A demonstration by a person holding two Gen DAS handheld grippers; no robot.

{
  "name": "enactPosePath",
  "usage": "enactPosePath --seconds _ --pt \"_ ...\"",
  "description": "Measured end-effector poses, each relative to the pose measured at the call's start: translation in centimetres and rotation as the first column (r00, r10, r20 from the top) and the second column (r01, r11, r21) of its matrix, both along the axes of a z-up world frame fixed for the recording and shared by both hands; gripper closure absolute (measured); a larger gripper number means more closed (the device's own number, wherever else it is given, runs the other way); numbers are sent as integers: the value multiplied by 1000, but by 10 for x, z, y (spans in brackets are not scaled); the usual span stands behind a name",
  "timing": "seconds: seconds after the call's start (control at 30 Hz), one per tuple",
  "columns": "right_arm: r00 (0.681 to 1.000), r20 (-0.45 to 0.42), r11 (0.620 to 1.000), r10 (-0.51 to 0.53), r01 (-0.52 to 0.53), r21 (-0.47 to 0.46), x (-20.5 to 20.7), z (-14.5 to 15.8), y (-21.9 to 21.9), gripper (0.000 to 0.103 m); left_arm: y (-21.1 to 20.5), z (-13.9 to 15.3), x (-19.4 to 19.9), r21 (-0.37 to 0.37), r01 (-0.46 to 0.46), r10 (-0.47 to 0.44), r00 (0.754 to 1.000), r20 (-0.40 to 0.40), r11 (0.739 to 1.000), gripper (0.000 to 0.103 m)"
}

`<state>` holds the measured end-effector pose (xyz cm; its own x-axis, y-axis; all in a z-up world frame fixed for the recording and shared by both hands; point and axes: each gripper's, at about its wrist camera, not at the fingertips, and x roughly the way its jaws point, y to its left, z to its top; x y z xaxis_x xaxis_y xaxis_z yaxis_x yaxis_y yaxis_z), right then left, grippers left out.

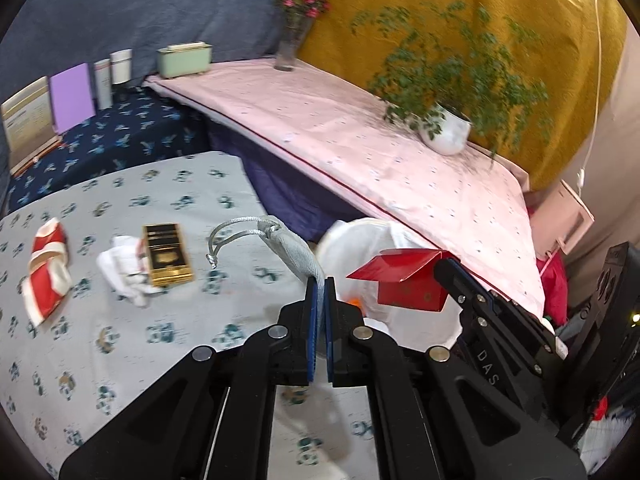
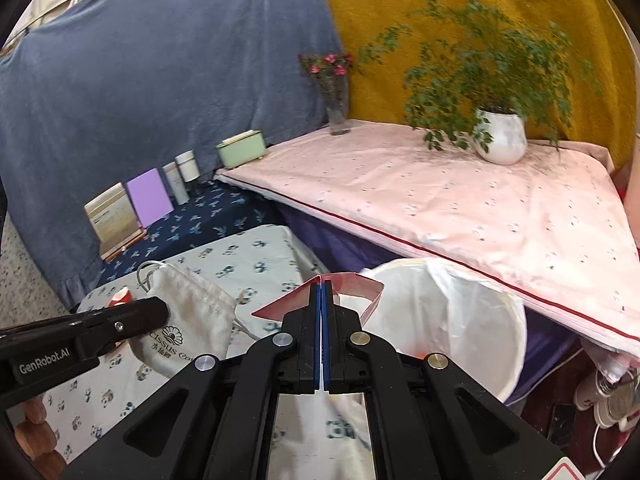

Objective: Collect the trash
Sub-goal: 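Carry the pouch and red bag over the bin with both grippers, then open both grippers to drop the pouch and red bag into the bin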

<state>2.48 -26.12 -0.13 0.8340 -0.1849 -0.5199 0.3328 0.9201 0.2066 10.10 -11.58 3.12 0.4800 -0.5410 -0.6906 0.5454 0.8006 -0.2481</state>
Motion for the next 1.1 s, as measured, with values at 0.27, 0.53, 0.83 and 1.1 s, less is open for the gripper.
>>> enactPosePath --seconds 0.27,0.53,0.83,1.1 --pt "998 -19 998 -59 60 30 -10 -15 -35 102 -42 -5 -1 20 67 -67 998 -6 998 100" --pt "995 -44 994 -89 91 54 -12 -28 -52 102 -70 -16 2 15 107 -106 993 -44 994 98" --pt "992 -33 991 -121 123 59 -21 -29 -56 78 -68 -19 1 29 64 -63 998 -16 998 44" --pt "993 -6 992 -121 121 35 -23 -16 -43 59 -44 -18 7 26 6 -5 1000 -17 1000 41"
